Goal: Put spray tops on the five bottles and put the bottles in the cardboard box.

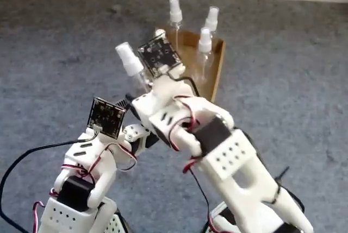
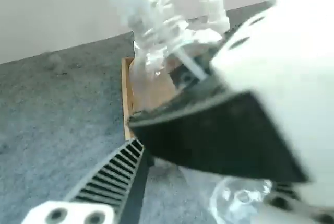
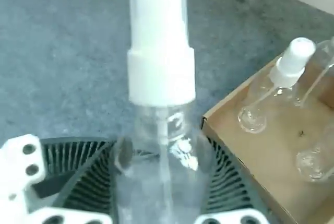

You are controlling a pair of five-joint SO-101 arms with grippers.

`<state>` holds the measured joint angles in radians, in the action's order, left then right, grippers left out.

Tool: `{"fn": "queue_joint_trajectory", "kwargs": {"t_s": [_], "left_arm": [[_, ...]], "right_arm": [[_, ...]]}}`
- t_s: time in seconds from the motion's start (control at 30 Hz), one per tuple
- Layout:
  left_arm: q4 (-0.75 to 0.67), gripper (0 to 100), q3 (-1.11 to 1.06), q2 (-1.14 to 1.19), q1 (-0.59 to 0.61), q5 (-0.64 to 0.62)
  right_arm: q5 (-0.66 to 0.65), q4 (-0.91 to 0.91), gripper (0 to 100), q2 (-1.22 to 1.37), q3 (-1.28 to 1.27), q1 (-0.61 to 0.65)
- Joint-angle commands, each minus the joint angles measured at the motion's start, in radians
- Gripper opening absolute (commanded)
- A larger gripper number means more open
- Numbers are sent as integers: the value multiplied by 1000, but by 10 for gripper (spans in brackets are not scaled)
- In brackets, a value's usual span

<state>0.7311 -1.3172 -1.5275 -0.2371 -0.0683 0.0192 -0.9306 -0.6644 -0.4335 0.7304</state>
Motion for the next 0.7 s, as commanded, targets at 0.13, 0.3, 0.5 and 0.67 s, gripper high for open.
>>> {"fn": "queue_joint_trajectory", "kwargs": {"t_s": [0.13, 0.3, 0.5, 0.67], "left_arm": [[-18, 301, 1, 13, 38, 11], [-20, 301, -2, 13, 38, 11], [-18, 194, -5, 4, 90, 11], [-23, 79, -1, 4, 225, 6]], "right_arm": [[2, -84, 4, -180, 64, -156], [2, -107, 4, -186, 64, -179], [2, 194, 4, -174, -74, -236], [-74, 449, 4, -2, -216, -314]]}}
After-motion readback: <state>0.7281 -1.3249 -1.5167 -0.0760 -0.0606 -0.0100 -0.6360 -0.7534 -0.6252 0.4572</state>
